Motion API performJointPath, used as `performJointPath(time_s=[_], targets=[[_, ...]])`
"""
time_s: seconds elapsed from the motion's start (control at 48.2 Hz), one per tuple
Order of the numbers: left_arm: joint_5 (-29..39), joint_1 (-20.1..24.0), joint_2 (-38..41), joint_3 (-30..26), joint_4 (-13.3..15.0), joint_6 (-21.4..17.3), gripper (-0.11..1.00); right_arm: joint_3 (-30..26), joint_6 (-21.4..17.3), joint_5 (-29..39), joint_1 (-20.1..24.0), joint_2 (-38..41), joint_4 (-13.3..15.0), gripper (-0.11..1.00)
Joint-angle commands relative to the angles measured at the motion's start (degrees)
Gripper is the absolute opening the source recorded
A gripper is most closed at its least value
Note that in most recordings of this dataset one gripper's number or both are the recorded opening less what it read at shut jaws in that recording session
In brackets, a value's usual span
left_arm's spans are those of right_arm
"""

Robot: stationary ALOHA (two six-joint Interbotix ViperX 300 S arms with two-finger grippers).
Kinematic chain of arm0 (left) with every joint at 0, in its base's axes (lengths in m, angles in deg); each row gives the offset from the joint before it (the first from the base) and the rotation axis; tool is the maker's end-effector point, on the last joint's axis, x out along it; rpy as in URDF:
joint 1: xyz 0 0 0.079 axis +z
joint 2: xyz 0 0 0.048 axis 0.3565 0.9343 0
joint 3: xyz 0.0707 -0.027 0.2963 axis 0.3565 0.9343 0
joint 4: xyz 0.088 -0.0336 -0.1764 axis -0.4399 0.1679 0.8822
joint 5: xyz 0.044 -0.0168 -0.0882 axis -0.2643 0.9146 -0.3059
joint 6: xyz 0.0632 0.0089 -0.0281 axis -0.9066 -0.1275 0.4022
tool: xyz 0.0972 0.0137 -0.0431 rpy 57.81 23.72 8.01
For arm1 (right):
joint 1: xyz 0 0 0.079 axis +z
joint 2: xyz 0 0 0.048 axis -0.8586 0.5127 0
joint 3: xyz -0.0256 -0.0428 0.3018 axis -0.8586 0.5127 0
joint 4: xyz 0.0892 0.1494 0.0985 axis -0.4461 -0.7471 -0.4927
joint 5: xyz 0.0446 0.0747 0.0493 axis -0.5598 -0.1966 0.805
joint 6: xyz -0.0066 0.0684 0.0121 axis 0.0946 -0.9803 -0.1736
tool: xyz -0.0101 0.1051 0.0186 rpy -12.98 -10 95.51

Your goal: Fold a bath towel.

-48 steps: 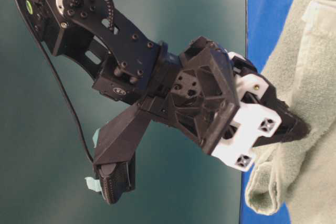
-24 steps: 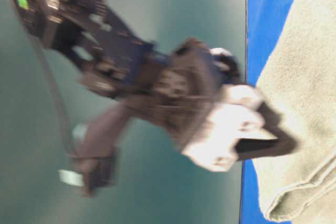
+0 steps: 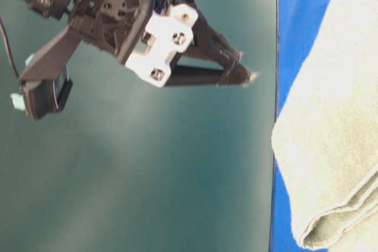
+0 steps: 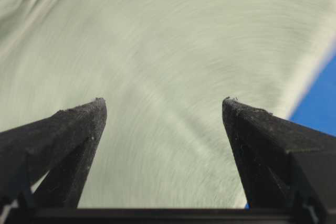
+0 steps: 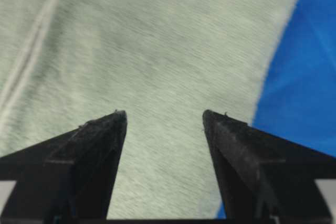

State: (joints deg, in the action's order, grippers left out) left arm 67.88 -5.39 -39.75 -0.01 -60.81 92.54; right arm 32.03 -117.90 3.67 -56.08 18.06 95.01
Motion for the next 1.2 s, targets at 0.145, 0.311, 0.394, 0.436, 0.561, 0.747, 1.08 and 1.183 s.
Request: performJointPath(time_s=[0.145, 0.311, 0.394, 0.436, 0.561, 0.747, 1.08, 1.183], targets=[[-11.8, -7.0, 0.4, -1.8, 0.8, -14.5, 0.85, 1.7, 0.1, -1.4, -2.0, -3.4, 0.2, 0.62], [-14.2, -7.6, 2.0, -2.0, 1.0, -13.5, 0.85, 2.2, 0.1, -1.3, -2.8, -3.8, 0.4, 0.62], [-13.6, -7.4, 4.7, -2.3, 1.0, -12.0, 0.85, 2.2, 0.1, -1.1, -2.9, -3.8, 0.4, 0.62], [-13.0, -7.0, 7.7, -2.5, 1.2, -10.5, 0.85, 2.3, 0.1, -1.1, -2.9, -3.8, 0.4, 0.62], [-11.8, -7.3, 17.3, -4.3, 1.9, -4.1, 0.85, 2.7, 0.1, -1.1, -2.8, -3.8, 0.4, 0.62], [-11.4, -8.9, 30.6, -10.4, 1.8, -1.3, 0.85, 3.6, 0.1, -1.1, -3.1, -4.0, 1.2, 0.62], [-10.9, -8.9, 41.7, -12.0, 1.8, -1.6, 0.84, 4.4, 0.1, -1.5, -3.1, -4.3, 2.0, 0.62], [-8.6, -8.7, 41.2, -12.3, 1.8, -1.3, 0.79, 4.7, 0.1, -1.5, -3.2, -4.6, 2.0, 0.62]])
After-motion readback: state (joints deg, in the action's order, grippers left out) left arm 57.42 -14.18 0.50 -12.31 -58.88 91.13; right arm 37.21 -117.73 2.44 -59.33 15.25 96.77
